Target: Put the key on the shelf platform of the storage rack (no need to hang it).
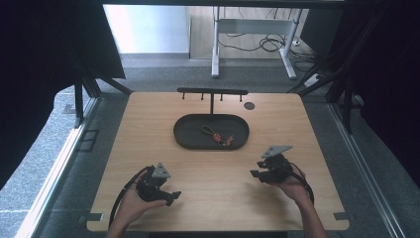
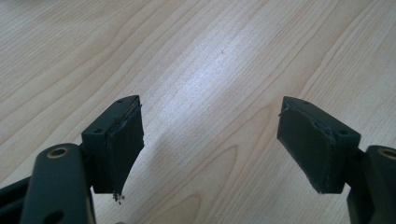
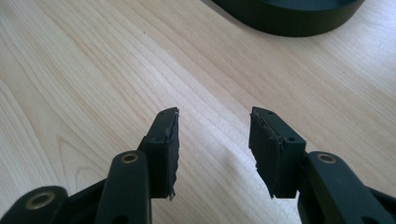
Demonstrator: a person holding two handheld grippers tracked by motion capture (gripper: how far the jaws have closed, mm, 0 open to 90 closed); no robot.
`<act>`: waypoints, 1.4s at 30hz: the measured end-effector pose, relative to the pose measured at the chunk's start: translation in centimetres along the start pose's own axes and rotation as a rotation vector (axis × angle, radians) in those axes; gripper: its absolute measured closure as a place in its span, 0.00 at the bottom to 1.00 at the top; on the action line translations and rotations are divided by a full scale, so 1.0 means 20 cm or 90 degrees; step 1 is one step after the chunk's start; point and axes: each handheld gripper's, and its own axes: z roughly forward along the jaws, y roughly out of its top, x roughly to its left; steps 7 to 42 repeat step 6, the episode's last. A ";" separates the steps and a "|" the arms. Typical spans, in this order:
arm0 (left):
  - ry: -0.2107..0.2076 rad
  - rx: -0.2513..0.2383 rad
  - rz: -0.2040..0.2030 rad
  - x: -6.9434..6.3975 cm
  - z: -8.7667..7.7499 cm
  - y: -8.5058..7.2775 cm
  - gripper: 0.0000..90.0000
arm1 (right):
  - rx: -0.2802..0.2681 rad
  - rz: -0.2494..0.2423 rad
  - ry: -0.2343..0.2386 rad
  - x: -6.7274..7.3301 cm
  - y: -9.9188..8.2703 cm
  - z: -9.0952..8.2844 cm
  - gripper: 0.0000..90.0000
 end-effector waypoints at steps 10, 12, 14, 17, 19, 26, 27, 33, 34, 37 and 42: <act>-0.001 -0.003 0.000 0.01 -0.01 0.00 0.26 | -0.013 0.023 -0.007 0.05 -0.05 -0.02 0.49; -0.001 -0.003 0.000 0.01 -0.01 0.00 0.26 | -0.013 0.023 -0.007 0.05 -0.05 -0.02 0.49; -0.001 -0.003 0.000 0.01 -0.01 0.00 0.26 | -0.013 0.023 -0.007 0.05 -0.05 -0.02 0.49; -0.001 -0.003 0.000 0.01 -0.01 0.00 0.26 | -0.013 0.023 -0.007 0.05 -0.05 -0.02 0.49; -0.001 -0.003 0.000 0.01 -0.01 0.00 0.26 | -0.013 0.023 -0.007 0.05 -0.05 -0.02 0.49; -0.001 -0.003 0.000 0.01 -0.01 0.00 0.26 | -0.013 0.023 -0.007 0.05 -0.05 -0.02 0.49; -0.001 -0.003 0.000 0.01 -0.01 0.00 0.26 | -0.013 0.023 -0.007 0.05 -0.05 -0.02 0.49; -0.001 -0.003 0.000 0.01 -0.01 0.00 0.26 | -0.013 0.023 -0.007 0.05 -0.05 -0.02 0.49; -0.001 -0.003 0.000 0.01 -0.01 0.00 0.26 | -0.013 0.023 -0.007 0.05 -0.05 -0.02 0.49; -0.001 -0.003 0.000 0.01 -0.01 0.00 0.26 | -0.013 0.023 -0.007 0.05 -0.05 -0.02 0.49; -0.001 -0.003 0.000 0.01 -0.01 0.00 0.26 | -0.013 0.023 -0.007 0.05 -0.05 -0.02 0.49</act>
